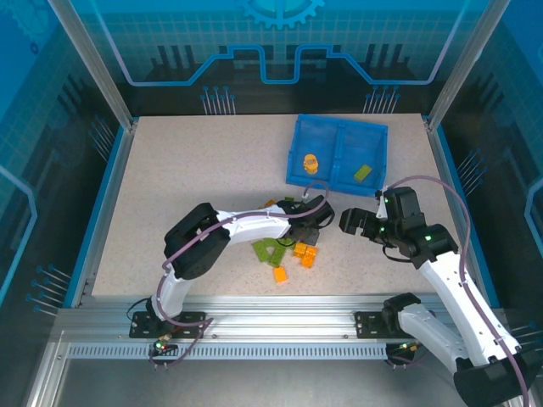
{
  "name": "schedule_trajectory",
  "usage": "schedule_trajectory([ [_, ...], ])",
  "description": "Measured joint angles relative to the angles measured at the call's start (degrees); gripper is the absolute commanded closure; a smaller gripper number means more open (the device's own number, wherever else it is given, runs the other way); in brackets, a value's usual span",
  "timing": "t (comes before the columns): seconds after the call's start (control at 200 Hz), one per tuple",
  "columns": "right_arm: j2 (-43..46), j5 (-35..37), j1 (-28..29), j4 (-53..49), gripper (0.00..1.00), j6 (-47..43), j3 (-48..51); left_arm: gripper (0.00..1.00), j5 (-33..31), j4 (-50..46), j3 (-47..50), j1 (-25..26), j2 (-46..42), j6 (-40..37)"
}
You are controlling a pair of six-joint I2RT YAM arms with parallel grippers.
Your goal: Sort the legos into containers by color
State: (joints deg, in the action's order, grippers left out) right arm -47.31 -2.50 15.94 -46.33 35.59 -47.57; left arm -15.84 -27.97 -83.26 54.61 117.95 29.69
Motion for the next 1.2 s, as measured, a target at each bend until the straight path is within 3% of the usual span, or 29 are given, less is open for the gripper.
schedule_trajectory([
  [0.215,1.5,1.0,0.0,-0.1,0.0,0.4,-0.9,0.74,0.7,1.3,-2.0,0.1,-4.1,-2.7],
  [0.425,6.3,5.9,0.0,1.5,0.0,1.7,-3.4,0.74,0.8,4.9,-19.5,0.1,-1.0,-10.4],
  [0.66,10.4,10.9,0.0,1.8,0.0,3.3,-3.5,0.74,0.6,8.4,-42.3,-0.6,12.9,-19.1],
  [0.84,13.7,13.2,-0.2,1.5,0.0,4.2,-3.5,0.73,-0.5,7.7,-64.3,-3.1,29.5,-22.4],
  [0.98,15.1,14.1,-0.2,0.8,0.0,4.6,-3.5,0.74,-0.8,9.2,-67.7,-5.6,35.8,-23.4],
  [1.201,15.2,14.1,-0.2,0.3,0.0,4.7,-3.5,0.49,1.3,12.5,-67.7,-7.0,39.2,-25.3],
])
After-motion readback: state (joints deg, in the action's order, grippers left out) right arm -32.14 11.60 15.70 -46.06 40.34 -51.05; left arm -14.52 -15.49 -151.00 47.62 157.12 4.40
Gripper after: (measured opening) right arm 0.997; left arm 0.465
